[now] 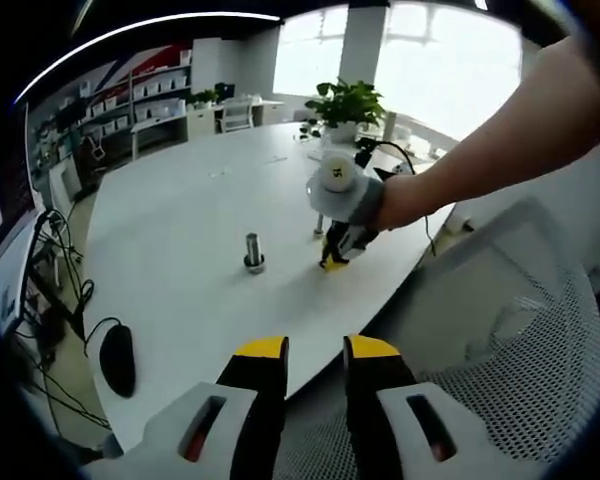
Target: Place the washer onto the threaded stud by aligning its center hole with the stud, sliding it down to the base, and recovering from edge contact or off-axis alignment until the washer reaches the visible bottom stop.
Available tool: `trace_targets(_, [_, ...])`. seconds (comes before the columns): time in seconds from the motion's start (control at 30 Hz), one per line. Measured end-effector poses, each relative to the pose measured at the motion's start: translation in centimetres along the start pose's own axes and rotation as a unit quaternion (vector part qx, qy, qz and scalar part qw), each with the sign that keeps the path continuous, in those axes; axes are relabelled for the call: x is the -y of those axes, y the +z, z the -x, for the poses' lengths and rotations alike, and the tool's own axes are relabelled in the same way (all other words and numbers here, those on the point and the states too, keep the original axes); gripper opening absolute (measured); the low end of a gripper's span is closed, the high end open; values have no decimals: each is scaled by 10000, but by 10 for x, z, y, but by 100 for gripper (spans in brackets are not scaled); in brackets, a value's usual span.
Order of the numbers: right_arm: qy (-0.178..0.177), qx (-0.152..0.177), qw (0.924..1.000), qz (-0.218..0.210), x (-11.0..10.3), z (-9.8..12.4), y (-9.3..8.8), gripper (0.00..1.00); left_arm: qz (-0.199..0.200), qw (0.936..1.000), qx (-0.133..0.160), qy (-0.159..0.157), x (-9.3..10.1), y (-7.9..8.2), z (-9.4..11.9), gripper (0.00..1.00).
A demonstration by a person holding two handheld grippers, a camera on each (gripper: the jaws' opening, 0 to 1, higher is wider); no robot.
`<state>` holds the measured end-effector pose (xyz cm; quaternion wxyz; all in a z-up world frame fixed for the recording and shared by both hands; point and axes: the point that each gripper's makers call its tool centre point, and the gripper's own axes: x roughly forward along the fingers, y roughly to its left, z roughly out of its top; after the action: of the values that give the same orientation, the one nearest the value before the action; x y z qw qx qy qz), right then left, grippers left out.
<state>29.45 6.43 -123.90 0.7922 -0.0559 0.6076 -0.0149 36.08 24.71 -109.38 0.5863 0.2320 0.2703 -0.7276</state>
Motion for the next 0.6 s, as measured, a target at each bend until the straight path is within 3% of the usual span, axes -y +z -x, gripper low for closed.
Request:
trace_targets(0.23, [110,-49,9999,-85,9,-4,-3,13,13,10000,-5,40,-2,-1,1,20])
trace_targets(0.4, [50,48,9996,-286,14,18,-4,14,10,10000,-9,49,-1,0,1,20])
trace_targets(0.5, [18,127,9985,-532,24,14,-8,14,1,10000,-14,40,-1,-1,0,20])
trace_targets(0.6, [-79,169,9978,-633,34,24,-10,14,-5,10000,-25,32,0,0,1,20])
